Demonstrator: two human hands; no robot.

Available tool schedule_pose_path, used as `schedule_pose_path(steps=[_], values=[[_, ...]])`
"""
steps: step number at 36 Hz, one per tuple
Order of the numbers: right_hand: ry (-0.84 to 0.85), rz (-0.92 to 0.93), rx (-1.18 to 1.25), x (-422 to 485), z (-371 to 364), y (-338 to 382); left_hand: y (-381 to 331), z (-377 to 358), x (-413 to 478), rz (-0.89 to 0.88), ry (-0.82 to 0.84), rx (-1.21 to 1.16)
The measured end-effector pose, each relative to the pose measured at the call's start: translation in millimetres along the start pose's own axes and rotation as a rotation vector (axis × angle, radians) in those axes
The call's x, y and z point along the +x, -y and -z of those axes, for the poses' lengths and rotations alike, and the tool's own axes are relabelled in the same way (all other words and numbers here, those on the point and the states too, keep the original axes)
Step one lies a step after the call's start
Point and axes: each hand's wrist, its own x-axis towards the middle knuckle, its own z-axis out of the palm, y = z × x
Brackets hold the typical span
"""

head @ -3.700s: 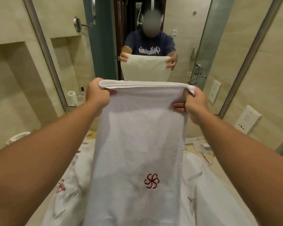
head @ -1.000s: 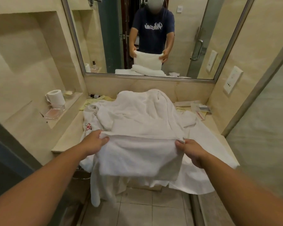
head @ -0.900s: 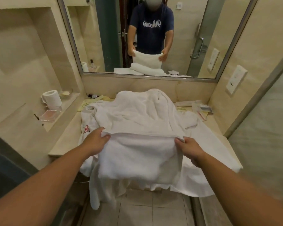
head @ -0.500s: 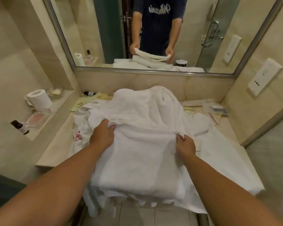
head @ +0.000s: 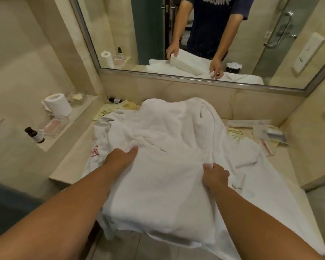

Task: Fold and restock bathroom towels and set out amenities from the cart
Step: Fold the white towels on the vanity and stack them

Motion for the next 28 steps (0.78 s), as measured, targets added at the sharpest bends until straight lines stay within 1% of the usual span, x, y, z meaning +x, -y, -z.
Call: schedule_pose_path(steps=[2,6,8,10,14,21,24,26,28], values=[[0.002,0.004,0.025,-4,5,0,4,8,-5,0.076,0.125,-0.051],[0.029,-0.023,0.068,-20,16,-7,19,26,-18,0.142,0.396,-0.119],[0.066,-0.060,0.072,-29,18,-15,28,32,-27,0.139,0.491,-0.080],[0.124,-0.109,0.090,-41,18,-24,37,35,-37,0.131,0.554,-0.103],[0.196,-0.195,0.153,-73,14,-47,45,37,-64,0.082,0.606,-0.263],[0.229,-0.269,0.178,-136,18,-72,24,53,-114,-0.042,0.689,-0.482],[0.302,-0.311,0.320,-150,24,-80,12,67,-133,-0.124,0.715,-0.545],[0.409,-0.344,0.431,-164,31,-81,3,77,-145,-0.167,0.716,-0.607],[0.487,-0.348,0.566,-182,43,-75,-3,88,-153,-0.166,0.729,-0.683]])
